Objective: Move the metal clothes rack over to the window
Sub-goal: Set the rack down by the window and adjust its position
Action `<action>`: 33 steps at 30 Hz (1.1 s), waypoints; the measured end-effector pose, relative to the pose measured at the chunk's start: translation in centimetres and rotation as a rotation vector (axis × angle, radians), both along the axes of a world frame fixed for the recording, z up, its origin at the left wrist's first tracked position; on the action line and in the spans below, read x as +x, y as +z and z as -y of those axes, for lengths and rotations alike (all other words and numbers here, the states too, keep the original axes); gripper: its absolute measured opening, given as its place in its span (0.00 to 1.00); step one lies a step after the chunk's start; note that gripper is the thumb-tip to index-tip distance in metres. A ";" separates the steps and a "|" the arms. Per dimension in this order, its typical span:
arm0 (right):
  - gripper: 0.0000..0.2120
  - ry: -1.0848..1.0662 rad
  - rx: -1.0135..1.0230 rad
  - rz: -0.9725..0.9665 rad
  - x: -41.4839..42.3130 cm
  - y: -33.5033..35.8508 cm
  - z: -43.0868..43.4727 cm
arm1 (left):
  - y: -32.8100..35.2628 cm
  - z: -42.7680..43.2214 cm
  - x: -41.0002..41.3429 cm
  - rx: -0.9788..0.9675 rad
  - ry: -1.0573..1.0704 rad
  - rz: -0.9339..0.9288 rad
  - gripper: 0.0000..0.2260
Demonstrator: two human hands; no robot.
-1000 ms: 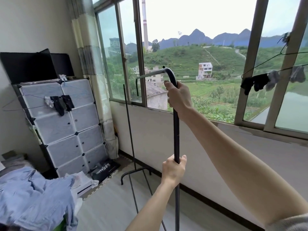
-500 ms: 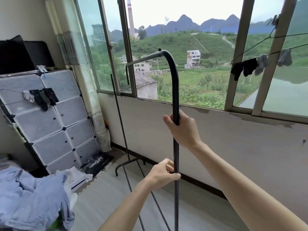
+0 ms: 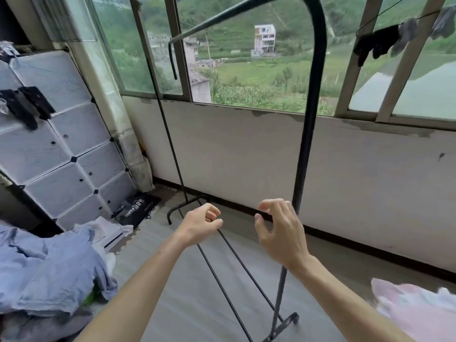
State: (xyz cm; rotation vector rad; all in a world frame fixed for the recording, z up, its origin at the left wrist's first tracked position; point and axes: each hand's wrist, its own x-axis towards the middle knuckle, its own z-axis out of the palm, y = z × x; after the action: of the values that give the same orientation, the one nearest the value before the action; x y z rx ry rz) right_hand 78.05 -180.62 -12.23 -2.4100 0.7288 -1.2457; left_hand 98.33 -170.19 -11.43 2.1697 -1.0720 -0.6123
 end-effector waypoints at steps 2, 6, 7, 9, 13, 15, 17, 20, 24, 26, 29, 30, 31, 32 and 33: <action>0.09 0.000 0.087 -0.056 4.0 -0.5 -2.6 | -0.5 -2.9 4.0 0.006 -0.005 0.001 0.08; 0.09 0.022 0.207 -0.151 10.0 -1.4 -5.7 | -0.8 -7.7 10.1 0.020 -0.002 0.029 0.08; 0.09 0.038 0.239 -0.169 11.4 -1.3 -6.5 | -0.6 -8.8 11.8 0.027 0.010 0.044 0.08; 0.09 0.077 0.274 -0.189 15.9 -0.8 -8.4 | 0.0 -11.8 16.2 0.042 0.049 0.056 0.08; 0.09 0.131 0.301 -0.169 23.4 1.1 -9.6 | 2.2 -14.4 23.5 0.012 0.101 0.085 0.07; 0.09 0.154 0.302 -0.145 27.8 2.3 -9.4 | 3.3 -14.7 27.4 -0.021 0.137 0.089 0.07; 0.09 0.163 0.302 -0.110 31.3 3.6 -8.7 | 4.3 -14.1 30.2 -0.038 0.132 0.109 0.06; 0.08 0.188 0.257 -0.073 38.0 6.1 -6.9 | 6.5 -12.4 35.7 -0.062 0.129 0.159 0.06; 0.08 0.222 0.192 -0.040 46.7 9.4 -3.0 | 9.6 -8.4 43.1 -0.090 0.117 0.238 0.06; 0.09 0.229 0.173 -0.030 50.4 10.8 -0.6 | 10.8 -6.0 46.6 -0.107 0.120 0.270 0.06; 0.08 0.228 0.179 -0.018 56.8 12.8 4.6 | 12.7 -0.9 53.2 -0.144 0.123 0.283 0.07; 0.08 0.221 0.200 -0.015 58.0 13.1 5.9 | 13.1 0.2 54.5 -0.147 0.126 0.284 0.07; 0.08 0.206 0.218 -0.015 59.7 13.6 7.8 | 13.7 2.0 56.5 -0.164 0.136 0.282 0.07; 0.07 0.196 0.233 -0.012 61.3 13.9 9.6 | 14.2 3.4 58.2 -0.187 0.147 0.277 0.06; 0.07 0.177 0.255 -0.014 62.8 14.3 11.2 | 14.5 4.8 59.9 -0.197 0.151 0.272 0.06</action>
State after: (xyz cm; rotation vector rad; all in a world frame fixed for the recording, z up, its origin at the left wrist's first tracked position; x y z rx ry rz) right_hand 140.87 -191.82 2.04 -2.2232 0.6208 -1.0023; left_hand 158.20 -175.03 3.12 2.1746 -1.0446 -0.1384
